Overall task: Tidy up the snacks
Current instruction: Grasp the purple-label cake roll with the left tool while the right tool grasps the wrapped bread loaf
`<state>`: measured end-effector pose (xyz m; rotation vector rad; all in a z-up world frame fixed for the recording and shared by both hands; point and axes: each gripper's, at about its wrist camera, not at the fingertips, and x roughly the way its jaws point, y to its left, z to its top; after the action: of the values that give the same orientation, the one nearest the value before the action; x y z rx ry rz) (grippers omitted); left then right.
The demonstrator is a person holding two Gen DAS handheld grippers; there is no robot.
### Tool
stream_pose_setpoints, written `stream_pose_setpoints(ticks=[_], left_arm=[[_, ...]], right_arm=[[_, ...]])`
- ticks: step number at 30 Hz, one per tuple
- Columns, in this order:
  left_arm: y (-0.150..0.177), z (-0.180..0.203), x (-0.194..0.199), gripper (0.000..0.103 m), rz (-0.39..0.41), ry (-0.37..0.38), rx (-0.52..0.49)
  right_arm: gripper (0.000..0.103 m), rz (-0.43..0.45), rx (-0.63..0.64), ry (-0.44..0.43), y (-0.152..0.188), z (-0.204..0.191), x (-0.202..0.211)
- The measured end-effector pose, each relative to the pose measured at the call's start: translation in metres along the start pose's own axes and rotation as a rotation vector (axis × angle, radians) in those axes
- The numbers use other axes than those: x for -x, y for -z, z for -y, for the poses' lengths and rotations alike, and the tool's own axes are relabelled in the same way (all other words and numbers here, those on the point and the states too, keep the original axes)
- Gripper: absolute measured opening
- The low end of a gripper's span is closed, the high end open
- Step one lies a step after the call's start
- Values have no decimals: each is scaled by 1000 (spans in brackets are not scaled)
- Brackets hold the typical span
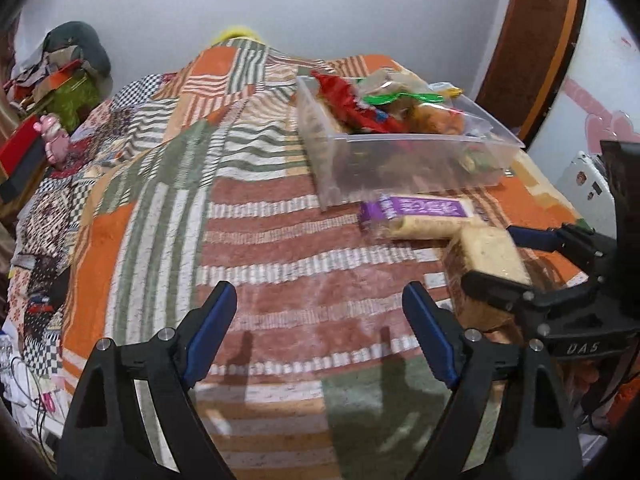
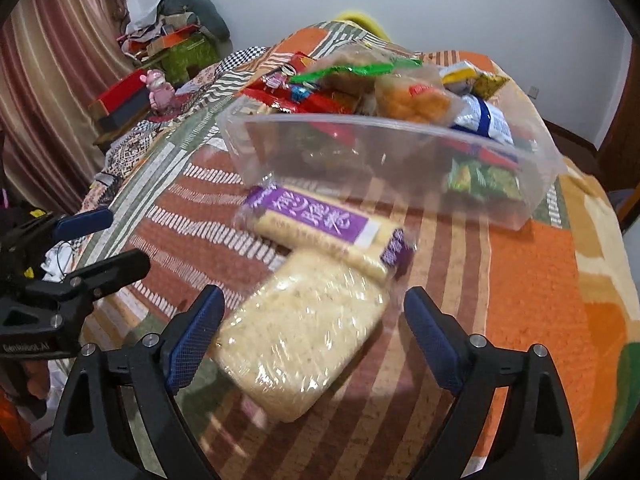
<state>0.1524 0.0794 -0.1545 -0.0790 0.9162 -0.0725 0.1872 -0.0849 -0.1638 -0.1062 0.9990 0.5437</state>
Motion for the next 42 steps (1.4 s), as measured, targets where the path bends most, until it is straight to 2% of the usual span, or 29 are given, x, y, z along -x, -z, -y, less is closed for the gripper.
stream_pose_setpoints(ticks=[3,5,7,13,16,19,21,22,26,28,34,35,38,42], left_arm=[[-9,15,-6,85,6,24,-33],[-17,25,-12,85,5,42,-55],[-26,38,-19,85,6,66,-76],[-53,74,-50,85,-12,126,-158],[-61,86,-70,86,-30,123,-193],[-64,92,-96,86,-40,85,-214],[-63,94,-104,96,-30,87,-212],[-62,96,-106,97,-24,82,-211],[-54,106,-107,98,-34,49,-267],[-51,107,-104,98,-54,61,-274],[-38,96,-88,97,-112,178,-181],[-37,94,-86,94,-118,185,-170],[-36,93,-77,86,-119,190,-148],[-44,94,-72,85,-88,165,-163]], right_arm=[[85,-10,-10,-21,3,14,6],[74,-6,-11,-27,7,23,12],[52,-5,-29,-35,12,36,17],[51,39,-93,14,22,68,34],[51,55,-125,35,27,82,41],[51,66,-152,37,30,92,46],[51,71,-165,32,32,96,48],[51,74,-171,29,34,98,49],[51,74,-172,20,34,99,49],[51,76,-167,24,33,98,48],[51,78,-177,14,33,102,48],[51,77,-178,14,33,102,48],[51,78,-177,14,32,103,48],[52,76,-183,5,32,103,48]])
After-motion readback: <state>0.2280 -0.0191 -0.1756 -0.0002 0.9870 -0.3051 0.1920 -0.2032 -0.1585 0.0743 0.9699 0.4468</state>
